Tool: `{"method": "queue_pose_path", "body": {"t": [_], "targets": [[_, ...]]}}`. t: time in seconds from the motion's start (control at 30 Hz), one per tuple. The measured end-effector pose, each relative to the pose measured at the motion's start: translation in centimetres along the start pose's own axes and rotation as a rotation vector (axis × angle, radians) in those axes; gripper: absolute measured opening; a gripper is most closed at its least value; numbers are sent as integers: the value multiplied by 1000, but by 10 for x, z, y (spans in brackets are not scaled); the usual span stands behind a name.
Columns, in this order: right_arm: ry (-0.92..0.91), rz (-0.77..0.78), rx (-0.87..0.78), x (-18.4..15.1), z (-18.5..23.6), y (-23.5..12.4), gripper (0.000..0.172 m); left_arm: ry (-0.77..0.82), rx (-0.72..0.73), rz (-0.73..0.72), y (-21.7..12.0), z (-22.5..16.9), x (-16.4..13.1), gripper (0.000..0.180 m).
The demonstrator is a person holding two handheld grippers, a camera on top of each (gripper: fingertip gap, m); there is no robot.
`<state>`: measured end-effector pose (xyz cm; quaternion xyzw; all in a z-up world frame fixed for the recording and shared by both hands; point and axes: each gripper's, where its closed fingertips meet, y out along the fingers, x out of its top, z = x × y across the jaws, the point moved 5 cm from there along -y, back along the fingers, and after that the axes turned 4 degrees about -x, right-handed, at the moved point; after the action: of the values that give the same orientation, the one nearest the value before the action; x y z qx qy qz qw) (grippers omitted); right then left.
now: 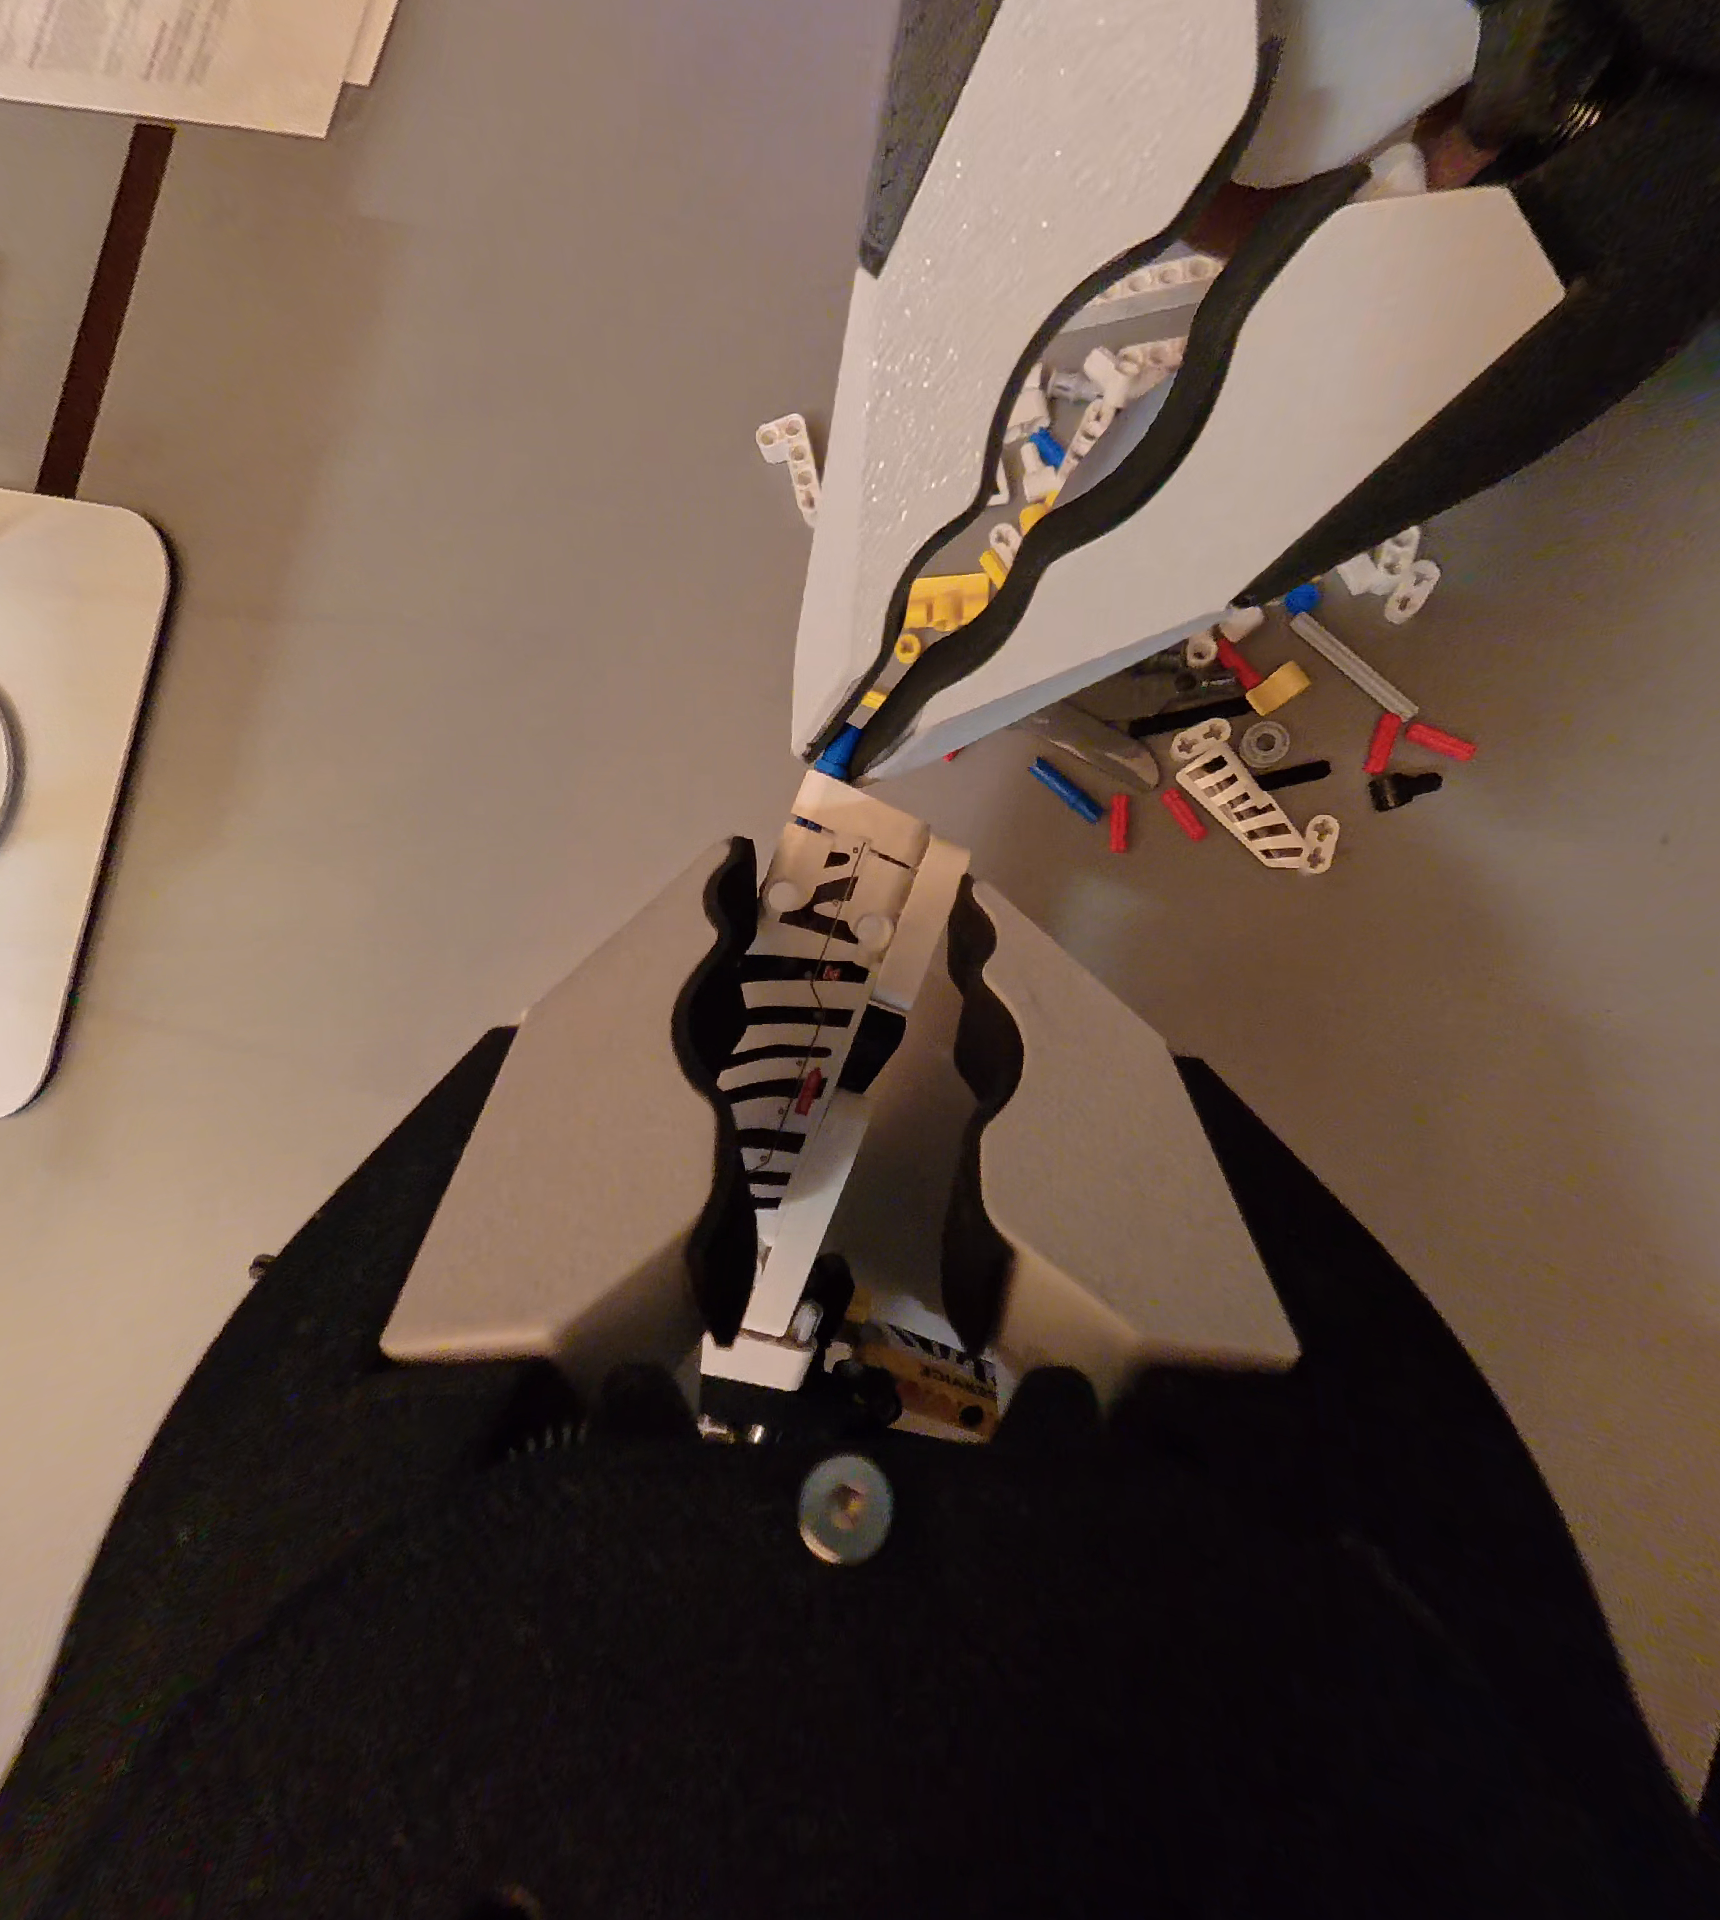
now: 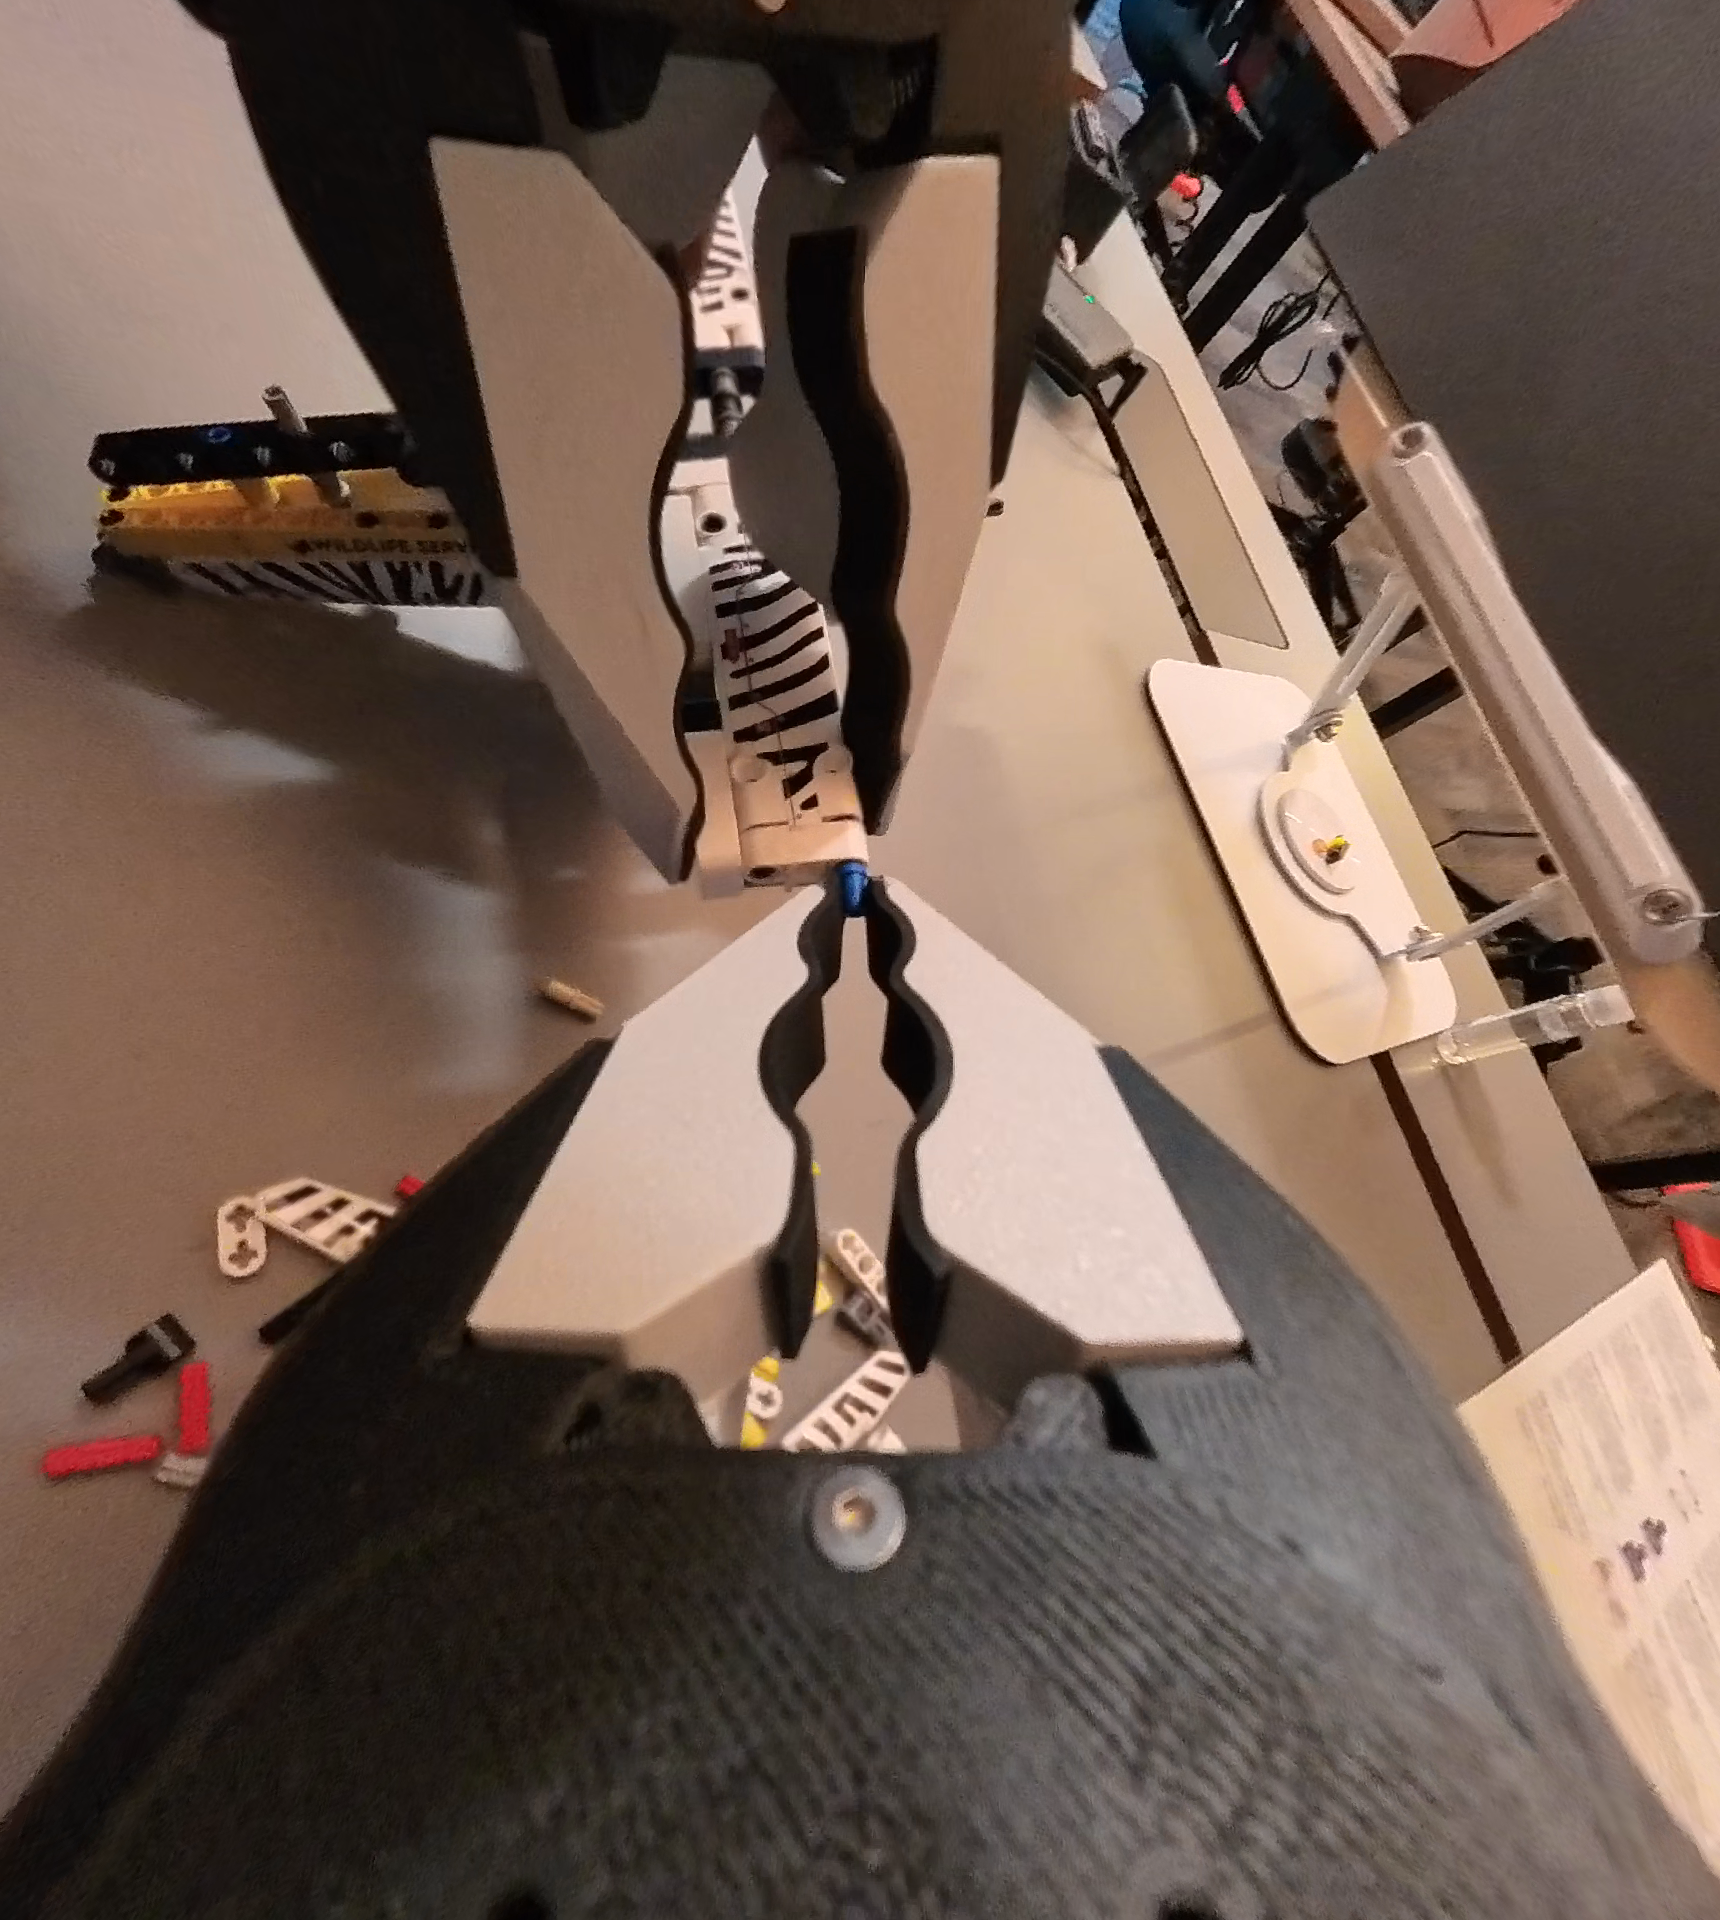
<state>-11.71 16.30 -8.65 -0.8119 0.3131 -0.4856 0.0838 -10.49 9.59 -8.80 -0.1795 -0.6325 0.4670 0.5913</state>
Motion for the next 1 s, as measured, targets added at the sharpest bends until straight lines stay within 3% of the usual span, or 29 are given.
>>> {"method": "queue_pose_path", "body": {"t": [0.47, 0.73, 0.9, 1.0], "targets": [[-15, 1, -25, 5, 23, -9, 2, 13, -52, -6, -6, -17, -10, 35], [166, -76, 45, 4, 38, -17, 2, 21, -90, -4, -11, -33, -14, 35], [48, -3, -39, 8, 48, -21, 2, 19, -113, 11, -10, -40, -17, 35], [67, -24, -6, 12, 52, -25, 2, 30, -124, 14, -15, -46, -18, 35]]}}
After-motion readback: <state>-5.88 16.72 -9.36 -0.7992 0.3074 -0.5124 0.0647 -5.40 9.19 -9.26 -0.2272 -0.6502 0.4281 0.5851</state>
